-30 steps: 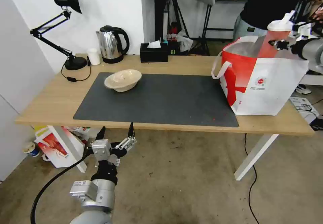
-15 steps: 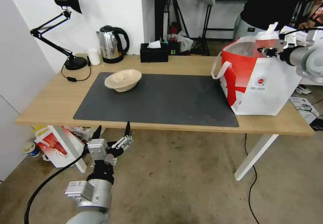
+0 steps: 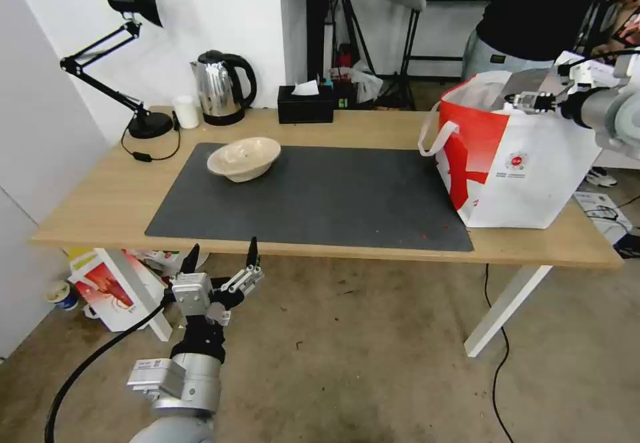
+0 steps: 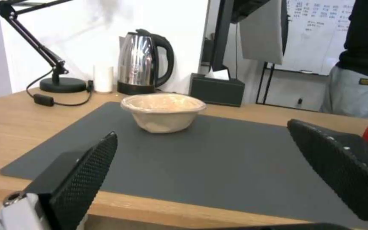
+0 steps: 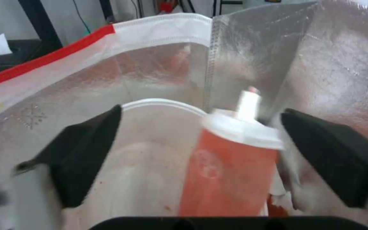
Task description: Pick up the trash from the table and place it into the takeout bag.
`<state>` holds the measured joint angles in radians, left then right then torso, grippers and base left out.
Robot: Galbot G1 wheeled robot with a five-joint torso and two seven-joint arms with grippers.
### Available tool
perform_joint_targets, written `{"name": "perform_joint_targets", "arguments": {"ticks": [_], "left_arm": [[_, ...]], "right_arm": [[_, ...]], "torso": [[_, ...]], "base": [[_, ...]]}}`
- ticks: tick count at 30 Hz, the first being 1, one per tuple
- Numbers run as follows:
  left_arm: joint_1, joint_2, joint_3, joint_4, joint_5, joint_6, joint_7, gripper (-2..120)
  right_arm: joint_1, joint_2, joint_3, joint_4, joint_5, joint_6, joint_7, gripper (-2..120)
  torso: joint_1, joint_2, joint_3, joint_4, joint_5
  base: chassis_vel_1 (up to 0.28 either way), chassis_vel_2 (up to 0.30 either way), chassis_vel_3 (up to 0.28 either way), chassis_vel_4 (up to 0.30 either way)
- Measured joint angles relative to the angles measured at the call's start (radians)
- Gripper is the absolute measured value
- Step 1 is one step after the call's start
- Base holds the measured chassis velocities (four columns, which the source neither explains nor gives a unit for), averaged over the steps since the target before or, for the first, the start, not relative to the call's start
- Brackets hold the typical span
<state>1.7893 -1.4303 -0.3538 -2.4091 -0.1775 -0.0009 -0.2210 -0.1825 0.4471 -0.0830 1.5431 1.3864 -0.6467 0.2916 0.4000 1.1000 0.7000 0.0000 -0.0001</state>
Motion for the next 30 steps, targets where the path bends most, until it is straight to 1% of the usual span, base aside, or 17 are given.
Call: {"name": "perform_joint_targets", "arguments": {"ticks": [1,4,9,16,18,19,21,22,25,26,27,28,29,30], "left_arm": [[0.000,0.000,0.000,-0.001,0.000,0.000,0.000,100],[-0.001,-0.001,0.000,-0.001,0.000,0.000,0.000,99],[0.004,-0.006,0.001,-0.004,0.003,0.000,0.000,99],[0.007,-0.005,-0.003,-0.006,0.004,0.000,0.001,99],[0.008,-0.005,-0.003,-0.008,0.004,0.000,0.003,99],[0.007,-0.005,-0.004,-0.008,0.004,0.000,0.003,100],[0.007,-0.005,-0.004,-0.008,0.004,0.000,0.003,100],[0.007,-0.006,-0.005,-0.008,0.003,0.000,0.003,100],[0.008,-0.013,-0.004,-0.008,0.004,-0.001,0.004,99],[0.008,-0.013,-0.004,-0.008,0.004,-0.001,0.004,99],[0.008,-0.018,-0.004,-0.008,0.007,-0.001,0.005,99],[0.009,-0.021,-0.003,-0.007,0.010,-0.001,0.005,99],[0.010,-0.023,-0.004,-0.007,0.013,-0.002,0.005,99],[0.010,-0.023,-0.004,-0.007,0.013,-0.002,0.005,99]], "right_arm": [[0.001,-0.003,0.000,0.001,0.001,0.000,0.001,99],[0.003,-0.006,0.000,0.002,0.005,-0.001,0.001,100],[-0.005,-0.013,0.011,0.018,0.007,0.005,0.000,100],[-0.015,-0.026,0.025,0.047,0.003,0.041,0.005,100],[-0.025,-0.025,0.043,0.070,0.000,0.089,0.022,100],[-0.034,-0.025,0.052,0.089,-0.003,0.149,0.023,100],[-0.035,-0.025,0.053,0.092,-0.003,0.163,0.023,100],[-0.054,-0.022,0.064,0.133,-0.014,0.297,0.019,100],[-0.104,-0.009,0.098,0.220,-0.022,0.442,0.043,100],[-0.104,-0.009,0.098,0.220,-0.022,0.442,0.043,100],[-0.145,0.004,0.128,0.280,-0.028,0.526,0.071,100],[-0.184,0.019,0.159,0.333,-0.038,0.573,0.100,100],[-0.222,0.033,0.185,0.380,-0.053,0.612,0.129,100],[-0.222,0.033,0.185,0.380,-0.053,0.612,0.129,100]], "torso": [[0.000,0.000,0.000,0.0001,-0.0001],[0.000,0.000,0.000,-0.0001,0.0000],[0.000,0.000,0.000,0.0001,0.0003],[0.000,0.000,0.000,-0.0002,0.0001],[0.000,0.000,0.000,0.0000,0.0001],[0.000,0.000,0.000,-0.0002,0.0000],[0.000,0.000,0.000,-0.0001,0.0000],[0.000,0.000,0.000,-0.0001,0.0000],[0.000,0.000,0.000,0.0001,-0.0002],[0.000,0.000,0.000,0.0001,-0.0002],[0.000,0.000,0.000,0.0003,-0.0001],[0.000,0.000,0.000,0.0000,-0.0002],[0.000,0.000,0.000,0.0002,-0.0002],[0.000,0.000,0.000,0.0002,-0.0002]], "base": [[0.000,0.000,0.000,0.000],[0.000,0.000,0.000,0.000],[0.000,0.000,0.000,0.000],[0.000,0.000,0.000,0.000],[0.000,0.000,0.000,0.000],[0.000,0.000,0.000,0.000],[0.000,0.000,0.000,0.000],[0.000,0.000,0.000,0.000],[0.000,0.000,0.000,0.000],[0.000,0.000,0.000,0.000],[0.000,0.000,0.000,0.000],[0.000,0.000,0.000,0.000],[0.000,0.000,0.000,0.000],[0.000,0.000,0.000,0.000]]}}
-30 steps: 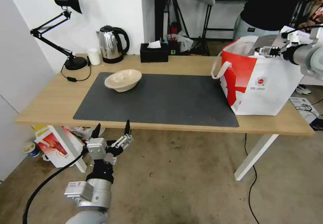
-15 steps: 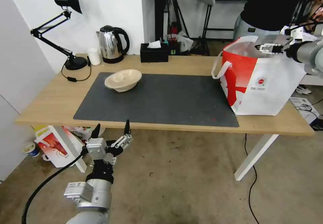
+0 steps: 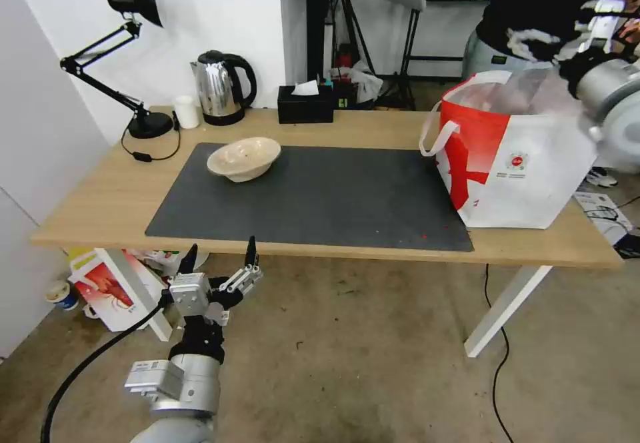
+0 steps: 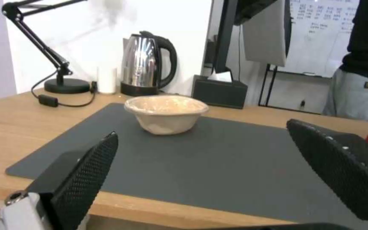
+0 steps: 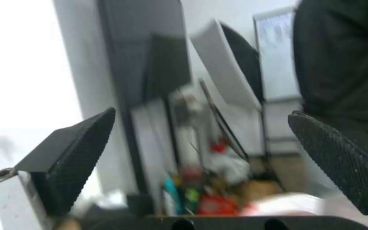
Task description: Pick up the trash from the table and place it into the takeout bag.
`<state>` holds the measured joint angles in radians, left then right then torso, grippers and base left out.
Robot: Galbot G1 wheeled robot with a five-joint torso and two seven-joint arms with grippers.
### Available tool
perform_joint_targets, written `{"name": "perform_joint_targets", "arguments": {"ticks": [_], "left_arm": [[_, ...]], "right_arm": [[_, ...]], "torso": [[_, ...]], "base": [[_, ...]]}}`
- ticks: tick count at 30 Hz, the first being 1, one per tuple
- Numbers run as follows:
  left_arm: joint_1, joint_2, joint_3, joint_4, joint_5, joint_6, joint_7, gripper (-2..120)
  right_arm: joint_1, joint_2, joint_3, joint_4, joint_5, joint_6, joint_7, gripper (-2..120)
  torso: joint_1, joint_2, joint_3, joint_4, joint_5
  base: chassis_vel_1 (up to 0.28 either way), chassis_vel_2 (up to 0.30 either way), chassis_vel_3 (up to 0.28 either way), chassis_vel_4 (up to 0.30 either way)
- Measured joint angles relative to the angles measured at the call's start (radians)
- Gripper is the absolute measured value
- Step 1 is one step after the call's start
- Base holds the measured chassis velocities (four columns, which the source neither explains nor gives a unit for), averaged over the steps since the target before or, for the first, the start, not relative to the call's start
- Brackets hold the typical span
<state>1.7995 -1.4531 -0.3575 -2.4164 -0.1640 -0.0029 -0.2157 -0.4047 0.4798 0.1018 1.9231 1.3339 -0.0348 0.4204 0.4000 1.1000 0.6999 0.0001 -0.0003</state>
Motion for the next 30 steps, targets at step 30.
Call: {"name": "perform_joint_targets", "arguments": {"ticks": [30], "left_arm": [[0.017,-0.016,-0.008,0.000,0.014,-0.013,0.003,99]], "right_arm": [[-1.124,0.336,0.235,0.475,-1.042,0.305,0.289,100]], "torso": [[0.000,0.000,0.000,-0.0001,0.0002]], "base": [[0.000,0.000,0.000,0.000]]}}
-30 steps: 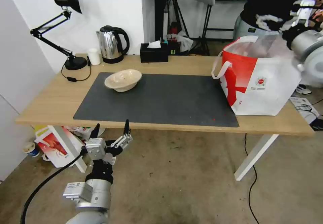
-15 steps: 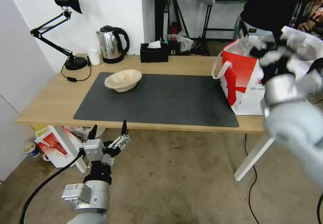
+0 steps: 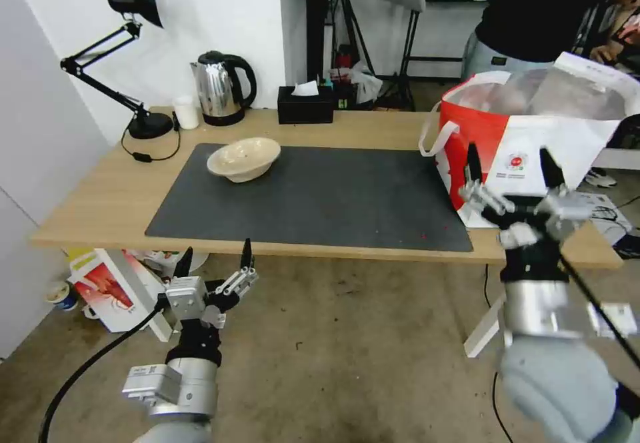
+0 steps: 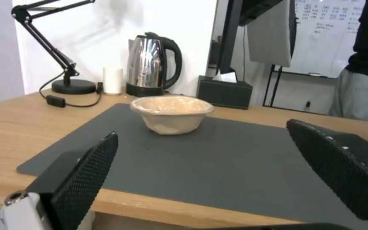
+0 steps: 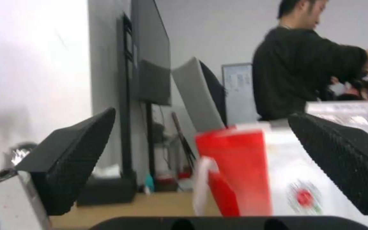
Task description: Pick up the trash from the table and place it into the takeout bag.
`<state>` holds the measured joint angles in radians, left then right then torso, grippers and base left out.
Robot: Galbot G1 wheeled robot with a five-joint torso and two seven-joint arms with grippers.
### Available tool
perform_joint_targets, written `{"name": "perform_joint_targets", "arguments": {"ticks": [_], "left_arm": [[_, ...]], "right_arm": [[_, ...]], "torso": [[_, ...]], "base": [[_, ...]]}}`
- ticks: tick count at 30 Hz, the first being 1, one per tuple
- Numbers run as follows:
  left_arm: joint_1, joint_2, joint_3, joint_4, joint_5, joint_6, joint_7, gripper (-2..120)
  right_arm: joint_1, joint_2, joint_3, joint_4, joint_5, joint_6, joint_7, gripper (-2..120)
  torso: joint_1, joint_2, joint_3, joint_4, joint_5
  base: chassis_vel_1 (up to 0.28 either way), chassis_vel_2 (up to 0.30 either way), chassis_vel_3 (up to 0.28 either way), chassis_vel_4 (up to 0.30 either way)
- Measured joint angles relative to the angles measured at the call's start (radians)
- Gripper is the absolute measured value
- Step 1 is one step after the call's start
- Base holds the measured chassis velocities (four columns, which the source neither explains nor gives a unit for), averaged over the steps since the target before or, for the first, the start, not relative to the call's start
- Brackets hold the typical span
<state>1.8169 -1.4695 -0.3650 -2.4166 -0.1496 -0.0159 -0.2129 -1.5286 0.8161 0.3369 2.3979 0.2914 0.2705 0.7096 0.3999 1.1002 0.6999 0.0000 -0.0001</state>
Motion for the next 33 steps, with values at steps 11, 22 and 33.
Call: {"name": "perform_joint_targets", "arguments": {"ticks": [11,22,33], "left_arm": [[0.008,-0.004,0.000,-0.003,0.004,0.000,0.000,99],[0.011,-0.006,-0.001,-0.008,0.003,0.008,-0.003,99],[0.009,-0.008,-0.007,-0.008,0.004,0.011,-0.005,99]], "right_arm": [[-0.127,0.017,-0.082,0.012,-0.036,-0.050,0.068,100],[-0.165,0.012,-0.139,-0.011,-0.050,-0.064,0.072,100],[-0.227,0.020,-0.182,0.002,-0.096,-0.068,0.106,100]], "torso": [[0.000,0.000,0.000,0.0000,0.0001],[0.000,0.000,0.000,0.0000,0.0001],[0.000,0.000,0.000,0.0000,0.0001]], "base": [[0.000,0.000,0.000,0.000],[0.000,0.000,0.000,0.000],[0.000,0.000,0.000,0.000]]}}
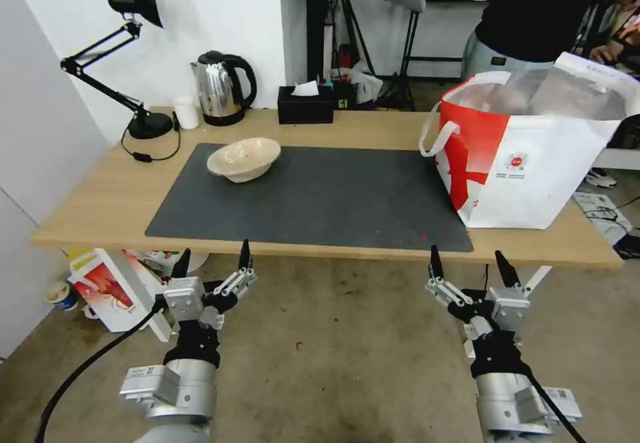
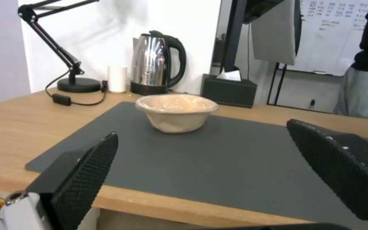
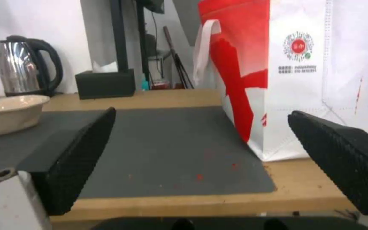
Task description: Pick up the trash from the table and place it into the takeout bag.
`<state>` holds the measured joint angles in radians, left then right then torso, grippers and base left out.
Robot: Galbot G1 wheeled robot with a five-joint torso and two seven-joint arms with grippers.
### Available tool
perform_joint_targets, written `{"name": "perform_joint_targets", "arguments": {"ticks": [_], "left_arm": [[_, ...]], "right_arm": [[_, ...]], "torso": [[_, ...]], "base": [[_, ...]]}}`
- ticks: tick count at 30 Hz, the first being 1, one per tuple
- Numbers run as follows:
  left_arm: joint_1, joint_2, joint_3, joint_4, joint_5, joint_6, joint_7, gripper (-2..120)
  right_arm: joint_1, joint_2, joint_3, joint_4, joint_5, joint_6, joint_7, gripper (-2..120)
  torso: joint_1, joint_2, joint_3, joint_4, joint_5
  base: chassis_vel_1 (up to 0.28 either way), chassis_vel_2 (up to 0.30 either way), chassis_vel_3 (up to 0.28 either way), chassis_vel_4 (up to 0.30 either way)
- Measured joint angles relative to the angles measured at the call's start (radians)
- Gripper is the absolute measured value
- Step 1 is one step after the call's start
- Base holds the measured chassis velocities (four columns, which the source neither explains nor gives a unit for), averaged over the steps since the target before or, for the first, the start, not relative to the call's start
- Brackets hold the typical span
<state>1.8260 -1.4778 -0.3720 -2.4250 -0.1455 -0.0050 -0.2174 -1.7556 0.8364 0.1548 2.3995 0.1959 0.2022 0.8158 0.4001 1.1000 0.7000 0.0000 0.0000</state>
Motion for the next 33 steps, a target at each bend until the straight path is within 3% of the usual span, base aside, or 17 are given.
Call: {"name": "perform_joint_targets", "arguments": {"ticks": [33], "left_arm": [[-0.001,-0.010,0.002,0.009,0.010,-0.001,-0.002,99]], "right_arm": [[-0.006,-0.011,-0.029,-0.012,-0.037,-0.003,0.000,100]], "torso": [[0.000,0.000,0.000,0.0000,0.0000]], "base": [[0.000,0.000,0.000,0.000]]}}
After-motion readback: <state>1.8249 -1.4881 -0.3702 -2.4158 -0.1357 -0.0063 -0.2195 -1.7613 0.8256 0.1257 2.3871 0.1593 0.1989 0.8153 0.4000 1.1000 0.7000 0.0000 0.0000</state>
